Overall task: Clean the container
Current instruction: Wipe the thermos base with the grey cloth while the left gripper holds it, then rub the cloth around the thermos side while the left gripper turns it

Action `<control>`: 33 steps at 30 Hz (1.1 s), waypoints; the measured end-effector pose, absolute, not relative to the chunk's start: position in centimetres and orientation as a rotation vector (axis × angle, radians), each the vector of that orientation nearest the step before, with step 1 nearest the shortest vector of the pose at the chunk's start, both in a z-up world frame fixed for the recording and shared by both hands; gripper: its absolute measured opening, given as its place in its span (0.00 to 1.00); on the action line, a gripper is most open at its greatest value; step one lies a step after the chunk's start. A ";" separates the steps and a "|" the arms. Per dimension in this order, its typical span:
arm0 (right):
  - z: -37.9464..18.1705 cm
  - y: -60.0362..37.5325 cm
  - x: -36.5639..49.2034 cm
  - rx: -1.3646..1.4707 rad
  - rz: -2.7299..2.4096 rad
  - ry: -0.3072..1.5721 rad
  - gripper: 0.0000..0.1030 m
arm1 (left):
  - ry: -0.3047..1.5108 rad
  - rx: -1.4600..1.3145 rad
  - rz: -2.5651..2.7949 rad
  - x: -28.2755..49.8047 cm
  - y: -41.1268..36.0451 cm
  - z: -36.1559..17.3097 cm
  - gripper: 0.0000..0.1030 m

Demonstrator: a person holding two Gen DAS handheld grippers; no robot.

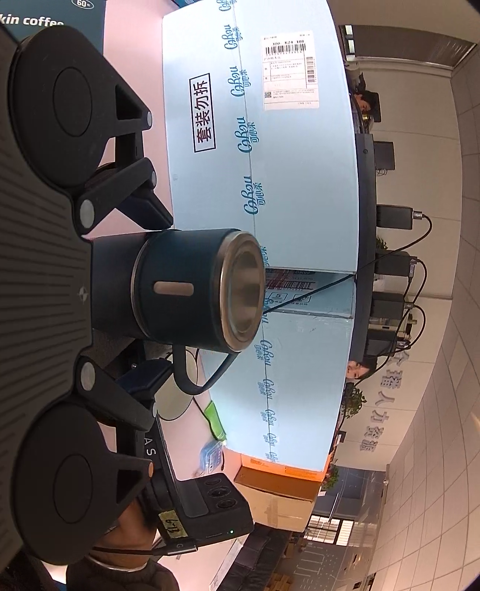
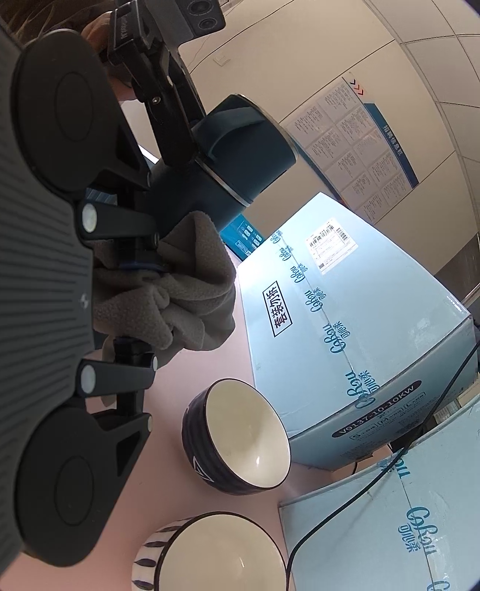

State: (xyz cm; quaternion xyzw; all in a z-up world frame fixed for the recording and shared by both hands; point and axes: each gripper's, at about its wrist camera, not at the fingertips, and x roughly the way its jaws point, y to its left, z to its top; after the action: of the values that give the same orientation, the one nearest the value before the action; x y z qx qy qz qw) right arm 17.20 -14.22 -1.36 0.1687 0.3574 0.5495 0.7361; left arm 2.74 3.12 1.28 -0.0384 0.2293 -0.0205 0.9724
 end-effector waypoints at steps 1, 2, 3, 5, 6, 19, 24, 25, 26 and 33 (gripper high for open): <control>-1.2 -14.2 17.2 0.379 1.208 0.778 0.34 | 0.458 -0.088 -0.023 2.7 3.0 1.2 0.75; -1.0 -14.3 17.2 0.385 1.208 0.767 0.34 | 0.457 -0.098 -0.011 2.6 3.0 1.0 0.76; -0.9 -14.3 17.2 0.391 1.209 0.759 0.34 | 0.457 -0.105 -0.005 2.6 2.9 0.9 0.76; -0.4 -14.3 17.3 0.406 1.209 0.740 0.34 | 0.461 -0.108 0.001 2.5 2.6 0.6 0.76; -0.2 -14.3 17.4 0.410 1.206 0.731 0.34 | 0.463 -0.102 0.001 2.5 2.4 0.6 0.76; 1.8 -13.5 18.5 0.508 1.271 0.653 0.35 | 0.465 -0.062 0.048 2.9 1.3 0.6 0.76; -0.6 -12.9 18.7 0.480 1.241 0.735 0.36 | 0.467 -0.059 0.055 2.8 1.0 0.7 0.76; -1.0 -12.8 18.7 0.471 1.234 0.749 0.36 | 0.469 -0.054 0.056 2.8 1.0 0.7 0.76; -1.4 -12.8 18.7 0.462 1.226 0.763 0.36 | 0.471 -0.049 0.057 2.8 0.9 0.7 0.76; -0.3 -13.2 18.9 0.479 1.257 0.731 0.36 | 0.491 0.022 0.065 3.0 0.0 0.7 0.74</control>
State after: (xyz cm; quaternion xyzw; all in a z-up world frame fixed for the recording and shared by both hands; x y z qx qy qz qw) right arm 18.88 -13.19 -0.29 0.2169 0.3310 0.5690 0.7208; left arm 2.96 -0.05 0.73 0.0110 0.2432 0.0323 0.9694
